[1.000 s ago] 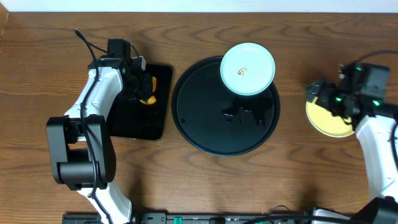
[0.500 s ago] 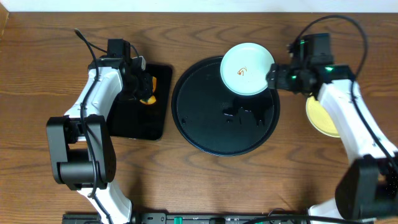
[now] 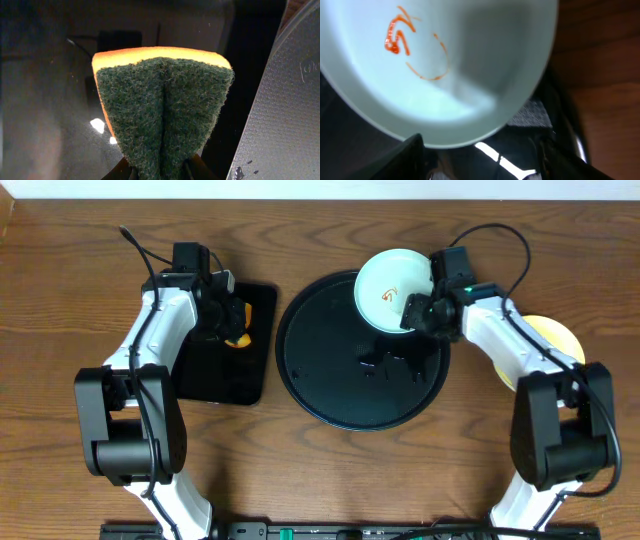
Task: Clean dirty plates on tray and stack at the side
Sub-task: 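Grip the remaining blue plate with the right gripper and pull it to tray center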
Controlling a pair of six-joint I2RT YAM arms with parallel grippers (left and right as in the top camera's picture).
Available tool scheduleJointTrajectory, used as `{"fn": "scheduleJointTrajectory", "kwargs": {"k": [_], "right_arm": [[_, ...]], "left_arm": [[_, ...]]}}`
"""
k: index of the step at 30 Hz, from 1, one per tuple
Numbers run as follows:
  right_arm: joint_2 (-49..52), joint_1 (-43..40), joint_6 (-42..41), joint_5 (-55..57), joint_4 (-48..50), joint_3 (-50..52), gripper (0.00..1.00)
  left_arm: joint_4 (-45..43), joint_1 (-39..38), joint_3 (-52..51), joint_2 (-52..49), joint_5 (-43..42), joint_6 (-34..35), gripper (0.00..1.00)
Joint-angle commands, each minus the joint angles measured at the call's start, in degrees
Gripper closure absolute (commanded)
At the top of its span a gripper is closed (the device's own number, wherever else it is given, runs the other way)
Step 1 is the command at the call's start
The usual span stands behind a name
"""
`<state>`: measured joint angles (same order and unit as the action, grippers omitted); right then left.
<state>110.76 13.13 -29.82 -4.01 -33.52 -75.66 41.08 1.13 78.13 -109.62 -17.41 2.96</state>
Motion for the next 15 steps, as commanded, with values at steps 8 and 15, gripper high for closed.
{"fn": "scheduleJointTrajectory", "kwargs": {"k": [8, 15], "right_arm": [[2.7, 1.7, -4.7, 4.9, 1.8, -0.3, 0.47], [4.9, 2.5, -6.2, 5.2, 2.1, -0.3, 0.47]], "left_arm": [[0.0, 0.2, -0.8, -0.2, 0.5, -0.6, 0.78], [0.1, 0.2, -0.8, -0.2, 0.5, -0.5, 0.78]]}}
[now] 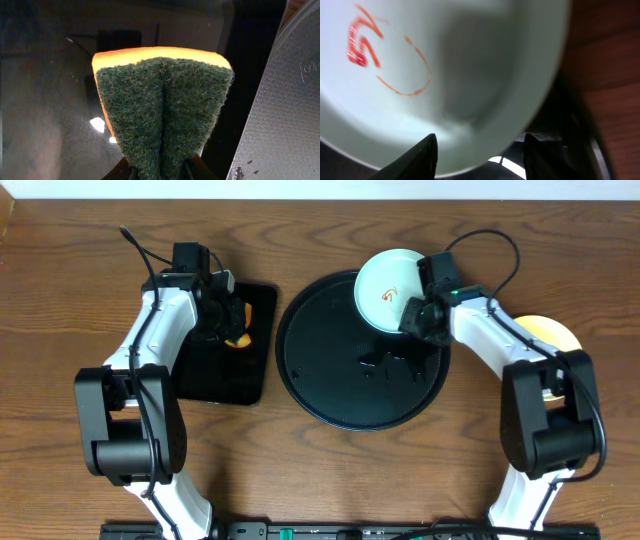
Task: Clean dirty plates on tray and stack at the side
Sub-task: 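Grip the remaining blue plate with the right gripper and pull it to tray center, then carry the sponge with the left gripper onto the blue plate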
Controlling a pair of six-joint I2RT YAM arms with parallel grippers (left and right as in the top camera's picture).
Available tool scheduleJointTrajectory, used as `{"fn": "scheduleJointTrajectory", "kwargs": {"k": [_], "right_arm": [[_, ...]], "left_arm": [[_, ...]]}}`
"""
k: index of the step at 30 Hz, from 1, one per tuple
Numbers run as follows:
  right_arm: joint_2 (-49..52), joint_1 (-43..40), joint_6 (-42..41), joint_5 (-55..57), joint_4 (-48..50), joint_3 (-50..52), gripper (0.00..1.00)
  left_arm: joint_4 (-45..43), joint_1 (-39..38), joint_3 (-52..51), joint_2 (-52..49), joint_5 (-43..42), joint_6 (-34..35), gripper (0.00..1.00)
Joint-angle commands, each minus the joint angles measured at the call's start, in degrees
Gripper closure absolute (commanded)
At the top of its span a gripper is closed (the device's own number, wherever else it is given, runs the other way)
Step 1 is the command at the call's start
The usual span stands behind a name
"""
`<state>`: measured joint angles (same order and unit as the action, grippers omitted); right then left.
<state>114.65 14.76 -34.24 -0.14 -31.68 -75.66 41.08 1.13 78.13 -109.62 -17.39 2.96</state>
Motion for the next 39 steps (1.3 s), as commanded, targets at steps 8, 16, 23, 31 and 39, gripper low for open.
{"fn": "scheduleJointTrajectory", "kwargs": {"k": [8, 16, 23, 31, 39], "right_arm": [[1.8, 2.4, -2.4, 1.1, -1.0, -0.3, 0.91], [1.8, 4.9, -1.9, 1.1, -6.4, -0.3, 0.99], [1.8, 9.7, -0.2, 1.2, -9.7, -0.3, 0.99], [1.8, 13.1, -0.2, 1.2, -9.4, -0.3, 0.99], [1.8, 13.2, -0.2, 1.2, -9.4, -0.3, 0.99]], "left_arm": [[0.2, 0.2, -0.8, -0.2, 0.5, -0.6, 0.78], [0.2, 0.2, -0.8, -0.2, 0.5, -0.6, 0.78], [0.2, 0.2, -0.2, 0.9, 0.5, -1.2, 0.92], [0.5, 0.0, 0.4, 7.6, -0.7, -1.7, 0.92], [0.9, -4.3, 0.0, 9.1, -7.3, -1.4, 0.93]]}}
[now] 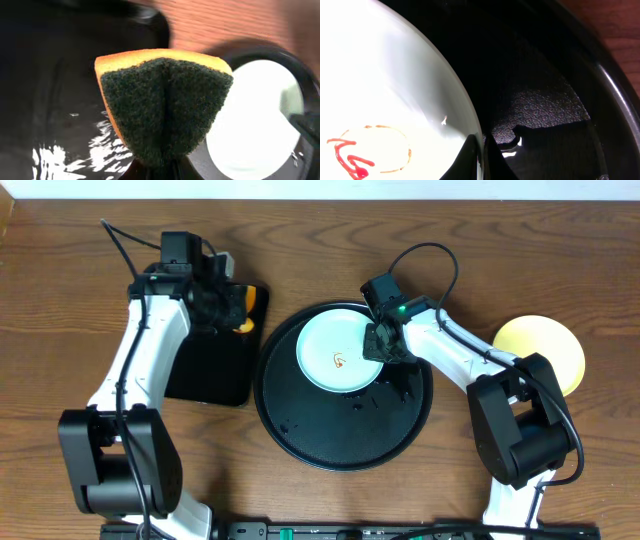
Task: Clean dirty plates on tray and stack at the side
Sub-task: 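Carry the sponge with the left gripper onto the blue plate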
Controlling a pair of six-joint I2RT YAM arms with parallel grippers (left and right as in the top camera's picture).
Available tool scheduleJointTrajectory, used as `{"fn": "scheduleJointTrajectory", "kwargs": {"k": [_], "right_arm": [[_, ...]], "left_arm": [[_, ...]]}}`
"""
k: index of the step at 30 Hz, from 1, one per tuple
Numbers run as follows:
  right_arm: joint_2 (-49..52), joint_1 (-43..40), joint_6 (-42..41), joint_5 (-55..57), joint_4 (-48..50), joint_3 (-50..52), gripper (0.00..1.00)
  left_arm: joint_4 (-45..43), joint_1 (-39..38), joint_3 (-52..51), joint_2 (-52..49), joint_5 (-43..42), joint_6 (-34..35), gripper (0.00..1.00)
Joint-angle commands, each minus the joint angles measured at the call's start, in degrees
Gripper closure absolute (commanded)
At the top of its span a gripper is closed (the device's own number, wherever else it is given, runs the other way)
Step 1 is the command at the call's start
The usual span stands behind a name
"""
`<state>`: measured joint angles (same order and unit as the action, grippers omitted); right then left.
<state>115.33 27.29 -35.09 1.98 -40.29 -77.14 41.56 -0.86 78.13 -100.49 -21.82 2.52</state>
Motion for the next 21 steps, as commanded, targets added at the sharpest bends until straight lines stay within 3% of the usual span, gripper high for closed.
{"fn": "scheduleJointTrajectory", "kwargs": {"k": [1, 11, 21], "right_arm": [[1.2, 0.7, 0.7, -0.9, -0.8, 1.2, 0.99], [1.2, 0.7, 0.9, -0.9, -0.8, 1.2, 0.99], [1.2, 0.7, 0.9, -0.9, -0.9, 1.2, 0.99]], "left_arm": [[0.4, -3.3, -0.1, 0.0, -2.8, -0.9, 0.93], [-0.6, -15.6, -1.4, -2.4, -5.7, 3.5, 0.92], [-7.9, -21.1, -1.4, -8.9, -9.7, 17.1, 0.92]]}}
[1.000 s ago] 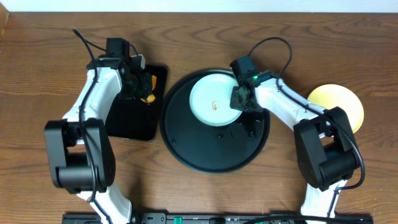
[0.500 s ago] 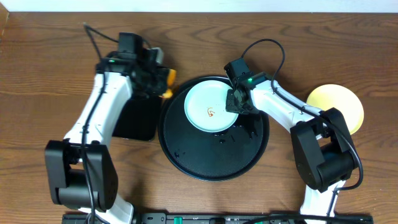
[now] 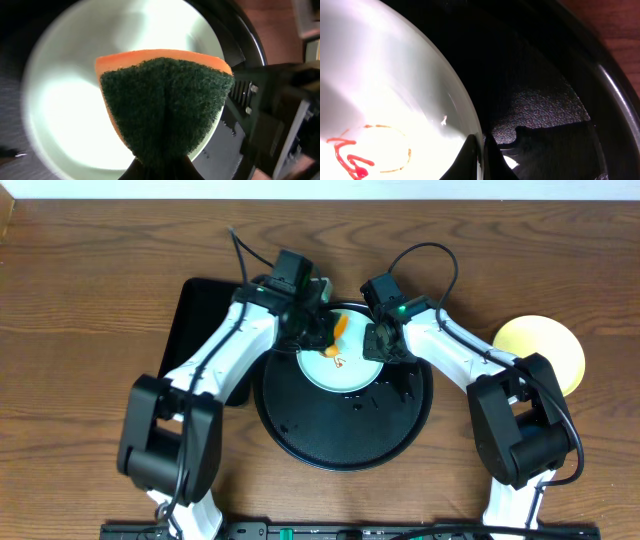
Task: Clean dirty plates on tray and stack at the side
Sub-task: 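Carry the sponge with the left gripper onto the blue plate, then scrub the blue plate with the sponge in the left gripper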
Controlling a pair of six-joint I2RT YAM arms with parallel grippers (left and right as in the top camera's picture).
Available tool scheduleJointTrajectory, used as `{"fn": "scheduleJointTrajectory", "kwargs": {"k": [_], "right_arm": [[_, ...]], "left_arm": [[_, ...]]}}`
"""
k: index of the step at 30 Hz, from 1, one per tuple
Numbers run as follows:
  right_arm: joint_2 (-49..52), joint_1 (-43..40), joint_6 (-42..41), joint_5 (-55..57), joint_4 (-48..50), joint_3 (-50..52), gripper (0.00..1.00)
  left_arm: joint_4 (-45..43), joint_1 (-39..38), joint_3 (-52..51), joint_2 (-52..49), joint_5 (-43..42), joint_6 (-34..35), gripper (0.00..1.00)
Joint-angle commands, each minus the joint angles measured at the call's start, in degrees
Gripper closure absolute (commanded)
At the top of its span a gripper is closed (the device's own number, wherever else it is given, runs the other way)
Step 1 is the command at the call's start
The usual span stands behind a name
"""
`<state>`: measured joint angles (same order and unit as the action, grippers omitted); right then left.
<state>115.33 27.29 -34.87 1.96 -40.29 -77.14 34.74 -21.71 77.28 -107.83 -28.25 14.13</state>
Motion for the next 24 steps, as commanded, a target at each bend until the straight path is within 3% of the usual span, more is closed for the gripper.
{"fn": "scheduleJointTrajectory", "kwargs": {"k": [1, 14, 24], "right_arm": [[1.2, 0.7, 0.7, -0.9, -0.9, 1.2, 0.99], [1.2, 0.7, 0.7, -0.9, -0.9, 1.2, 0.99], [1.2, 0.7, 0.7, -0.9, -0.9, 1.2, 0.99]], "left_arm": [[-1.7, -0.3, -0.6, -2.2, -4.3, 6.8, 0.92], [-8.7, -0.5, -0.6, -11.9, -20.8, 7.6, 0.92], [-10.0, -0.7, -0.6, -14.7, -20.8, 7.4, 0.92]]}}
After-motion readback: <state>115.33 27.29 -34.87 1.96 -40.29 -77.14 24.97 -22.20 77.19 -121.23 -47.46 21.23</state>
